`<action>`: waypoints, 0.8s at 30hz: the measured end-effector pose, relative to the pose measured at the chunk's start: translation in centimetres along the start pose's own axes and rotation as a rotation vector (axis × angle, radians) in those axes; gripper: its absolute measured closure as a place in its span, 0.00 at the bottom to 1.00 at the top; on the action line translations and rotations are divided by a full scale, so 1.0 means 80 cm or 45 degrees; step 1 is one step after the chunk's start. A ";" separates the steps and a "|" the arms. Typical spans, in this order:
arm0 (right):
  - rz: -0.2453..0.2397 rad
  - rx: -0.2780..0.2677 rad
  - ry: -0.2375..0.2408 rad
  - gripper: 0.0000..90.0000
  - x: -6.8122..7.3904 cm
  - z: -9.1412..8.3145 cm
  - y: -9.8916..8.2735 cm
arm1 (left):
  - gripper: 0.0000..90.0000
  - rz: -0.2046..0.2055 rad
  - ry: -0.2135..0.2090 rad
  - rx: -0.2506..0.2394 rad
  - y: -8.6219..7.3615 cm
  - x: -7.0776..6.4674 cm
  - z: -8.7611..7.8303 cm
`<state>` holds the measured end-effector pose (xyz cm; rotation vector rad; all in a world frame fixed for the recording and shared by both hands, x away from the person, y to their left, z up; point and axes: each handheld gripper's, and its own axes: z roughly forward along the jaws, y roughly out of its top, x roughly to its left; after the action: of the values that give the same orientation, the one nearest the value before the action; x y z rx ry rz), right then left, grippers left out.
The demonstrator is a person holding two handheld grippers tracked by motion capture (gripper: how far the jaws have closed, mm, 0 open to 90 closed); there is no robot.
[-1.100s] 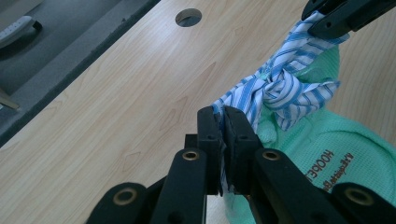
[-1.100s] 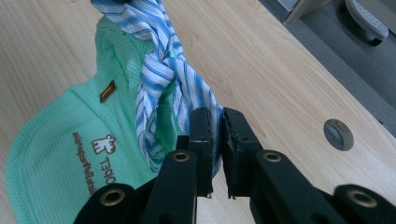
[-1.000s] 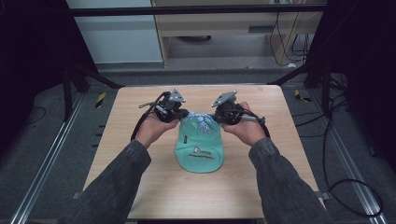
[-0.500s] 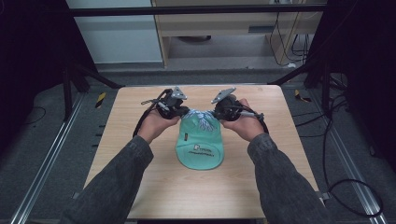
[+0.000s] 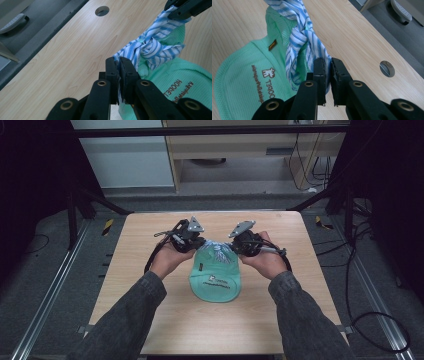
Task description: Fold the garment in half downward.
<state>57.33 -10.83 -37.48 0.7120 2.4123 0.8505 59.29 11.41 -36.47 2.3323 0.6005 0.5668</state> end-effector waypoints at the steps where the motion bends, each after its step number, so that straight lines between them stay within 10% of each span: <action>1: 0.006 0.004 0.000 0.92 -0.001 0.000 0.000 | 0.96 -0.003 0.000 0.000 0.002 0.001 0.002; 9: 0.037 0.007 -0.013 0.92 -0.016 0.012 0.001 | 0.96 0.003 0.000 0.002 0.003 0.009 0.012; 24: -0.051 -0.005 0.001 0.92 0.022 0.008 -0.012 | 0.95 0.051 0.019 -0.023 -0.028 -0.019 -0.005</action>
<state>56.14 -10.13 -39.05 0.6595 2.4169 0.8391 57.28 12.29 -38.09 2.3297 0.5540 0.6058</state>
